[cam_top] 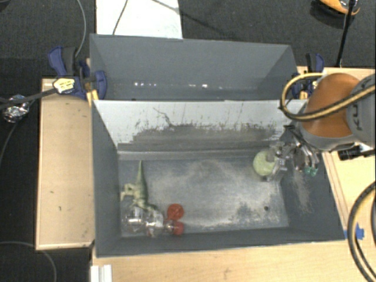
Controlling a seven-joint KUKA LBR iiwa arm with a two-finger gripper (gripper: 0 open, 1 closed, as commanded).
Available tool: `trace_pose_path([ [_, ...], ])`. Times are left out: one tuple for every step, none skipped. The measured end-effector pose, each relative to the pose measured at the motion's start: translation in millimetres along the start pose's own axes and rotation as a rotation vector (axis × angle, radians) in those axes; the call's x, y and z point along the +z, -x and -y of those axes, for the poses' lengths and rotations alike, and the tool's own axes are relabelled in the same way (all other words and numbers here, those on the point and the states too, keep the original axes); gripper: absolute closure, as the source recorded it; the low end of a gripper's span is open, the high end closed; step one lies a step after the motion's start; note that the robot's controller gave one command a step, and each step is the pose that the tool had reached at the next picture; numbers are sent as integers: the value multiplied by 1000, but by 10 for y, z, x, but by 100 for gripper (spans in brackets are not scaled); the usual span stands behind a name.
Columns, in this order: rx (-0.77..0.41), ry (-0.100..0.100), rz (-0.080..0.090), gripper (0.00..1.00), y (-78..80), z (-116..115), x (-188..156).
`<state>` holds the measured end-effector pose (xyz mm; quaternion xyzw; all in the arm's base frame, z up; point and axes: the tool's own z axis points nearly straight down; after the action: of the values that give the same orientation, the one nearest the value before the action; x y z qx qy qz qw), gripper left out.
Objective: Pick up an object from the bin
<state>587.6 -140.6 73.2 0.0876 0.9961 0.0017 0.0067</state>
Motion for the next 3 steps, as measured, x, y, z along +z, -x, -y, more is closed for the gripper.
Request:
trace_pose_path([
  [0,0,0,100,0,0,0],
  [-1,0,-3,100,-15,-2,-46],
  [-2,0,-8,100,-28,1,-243],
])
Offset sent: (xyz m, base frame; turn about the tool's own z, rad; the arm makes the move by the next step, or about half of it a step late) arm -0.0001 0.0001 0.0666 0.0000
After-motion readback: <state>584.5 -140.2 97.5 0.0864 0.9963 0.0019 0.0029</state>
